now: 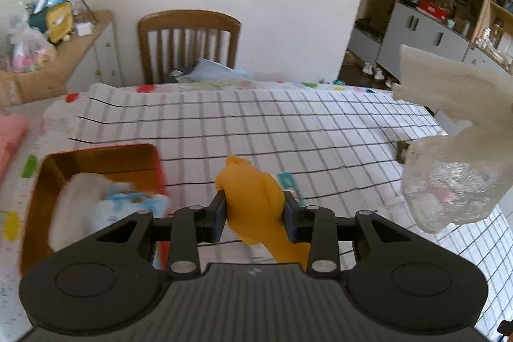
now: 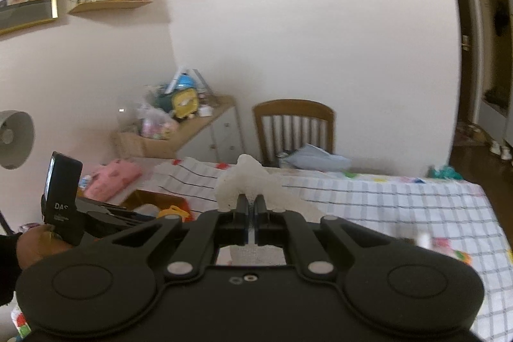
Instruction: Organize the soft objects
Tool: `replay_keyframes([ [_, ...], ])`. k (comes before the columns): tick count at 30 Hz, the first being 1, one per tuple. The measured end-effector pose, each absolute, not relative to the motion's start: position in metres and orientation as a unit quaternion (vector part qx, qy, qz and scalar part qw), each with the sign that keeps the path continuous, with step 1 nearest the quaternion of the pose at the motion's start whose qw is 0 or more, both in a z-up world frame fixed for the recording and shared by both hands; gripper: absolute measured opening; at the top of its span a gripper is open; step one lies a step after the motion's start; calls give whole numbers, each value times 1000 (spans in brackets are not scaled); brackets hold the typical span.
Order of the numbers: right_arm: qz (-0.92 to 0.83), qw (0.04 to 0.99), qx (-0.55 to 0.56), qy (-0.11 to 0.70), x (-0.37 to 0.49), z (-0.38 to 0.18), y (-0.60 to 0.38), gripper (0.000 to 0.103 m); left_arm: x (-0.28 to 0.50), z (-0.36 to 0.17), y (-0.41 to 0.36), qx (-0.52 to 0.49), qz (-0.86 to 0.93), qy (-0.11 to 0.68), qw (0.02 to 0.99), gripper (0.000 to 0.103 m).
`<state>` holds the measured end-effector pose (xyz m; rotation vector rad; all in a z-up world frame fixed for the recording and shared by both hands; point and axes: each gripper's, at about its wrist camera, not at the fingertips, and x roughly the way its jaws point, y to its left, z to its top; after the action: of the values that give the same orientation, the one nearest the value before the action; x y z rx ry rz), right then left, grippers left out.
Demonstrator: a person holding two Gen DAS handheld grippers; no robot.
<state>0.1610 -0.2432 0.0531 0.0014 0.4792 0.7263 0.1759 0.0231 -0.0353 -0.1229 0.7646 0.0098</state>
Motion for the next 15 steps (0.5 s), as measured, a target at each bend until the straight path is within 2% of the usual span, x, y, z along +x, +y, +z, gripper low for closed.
replay_keyframes([
  [15,459,862,-15,214,169,68,-111,3,143,-17,112,-53,62,362,929,35],
])
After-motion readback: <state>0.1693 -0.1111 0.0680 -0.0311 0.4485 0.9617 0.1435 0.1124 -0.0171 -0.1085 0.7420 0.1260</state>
